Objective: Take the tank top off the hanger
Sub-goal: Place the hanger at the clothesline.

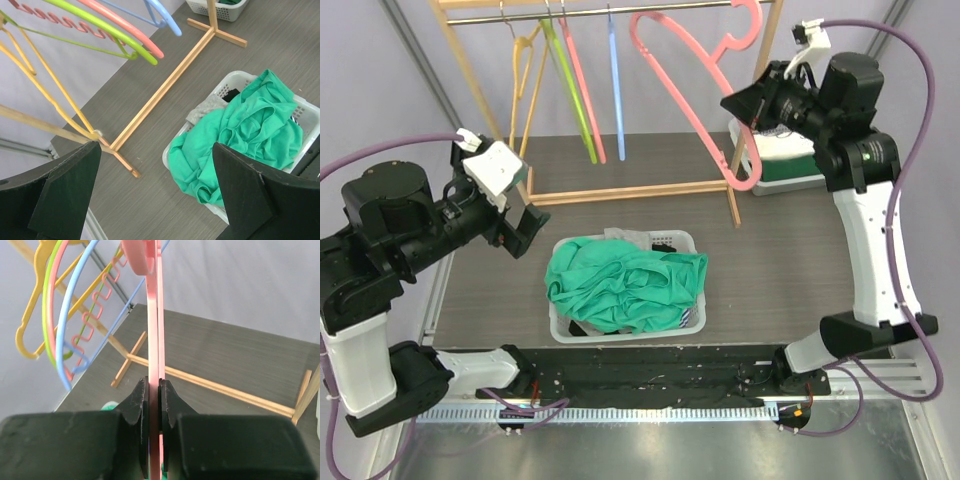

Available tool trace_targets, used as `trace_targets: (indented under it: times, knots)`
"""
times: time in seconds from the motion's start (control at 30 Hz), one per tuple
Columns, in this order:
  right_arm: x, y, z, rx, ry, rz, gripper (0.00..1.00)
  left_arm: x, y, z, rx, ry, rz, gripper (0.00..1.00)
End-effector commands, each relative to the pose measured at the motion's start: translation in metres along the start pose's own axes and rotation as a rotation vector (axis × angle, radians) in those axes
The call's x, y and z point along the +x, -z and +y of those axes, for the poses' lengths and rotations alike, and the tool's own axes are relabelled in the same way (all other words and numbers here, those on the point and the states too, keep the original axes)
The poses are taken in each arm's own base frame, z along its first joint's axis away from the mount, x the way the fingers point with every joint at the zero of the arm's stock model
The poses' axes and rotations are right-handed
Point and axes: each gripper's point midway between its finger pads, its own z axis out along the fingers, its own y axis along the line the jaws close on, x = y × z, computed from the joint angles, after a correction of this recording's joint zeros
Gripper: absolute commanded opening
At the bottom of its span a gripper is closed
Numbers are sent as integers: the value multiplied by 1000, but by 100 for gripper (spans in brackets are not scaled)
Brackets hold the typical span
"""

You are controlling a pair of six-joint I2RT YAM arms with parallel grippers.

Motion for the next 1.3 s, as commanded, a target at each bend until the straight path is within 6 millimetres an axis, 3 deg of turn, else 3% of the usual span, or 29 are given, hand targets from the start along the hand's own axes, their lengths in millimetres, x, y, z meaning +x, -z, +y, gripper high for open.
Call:
trace_targets:
  times: [0.0,0.03,0.1,0.17,0.2,0.23,0.3,0.43,0.47,0.6,0.67,0.87,1.1,1.27]
  knots:
    - [6,31,23,-68,62,-5,1,0,-3,-12,66,0,2,100]
    - [22,34,19,-66,50,29,1,-4,-4,-13,80,-19,-16,100]
    - [29,61,38,-114,62,22,1,-14,-5,-23,145,-45,-65,100]
    - [56,72,41,-134,78,78,1,-32,-8,-29,186,-62,-145,100]
    - [63,92,57,-168,114,84,1,-35,-12,-36,221,-79,-163,100]
    - [76,97,62,-190,134,113,1,-48,-11,-39,244,-108,-234,99]
    - [97,115,81,-273,208,174,1,-55,-20,-56,335,-152,-288,100]
    - [112,148,113,-410,275,223,1,-64,-46,-80,470,-251,-329,100]
    - [115,152,115,-424,294,232,1,-63,-61,-89,510,-279,-320,100]
    - [137,160,116,-432,317,318,1,-65,-77,-115,582,-423,-348,99]
    - [147,160,118,-444,324,357,1,-67,-84,-118,579,-444,-347,100]
    - [155,158,122,-455,359,392,1,-54,-86,-133,647,-467,-303,97]
    - [133,169,131,-473,426,309,1,-16,-70,-156,842,-444,-110,79]
    - [128,171,136,-498,445,287,1,-6,-71,-158,860,-441,-68,75]
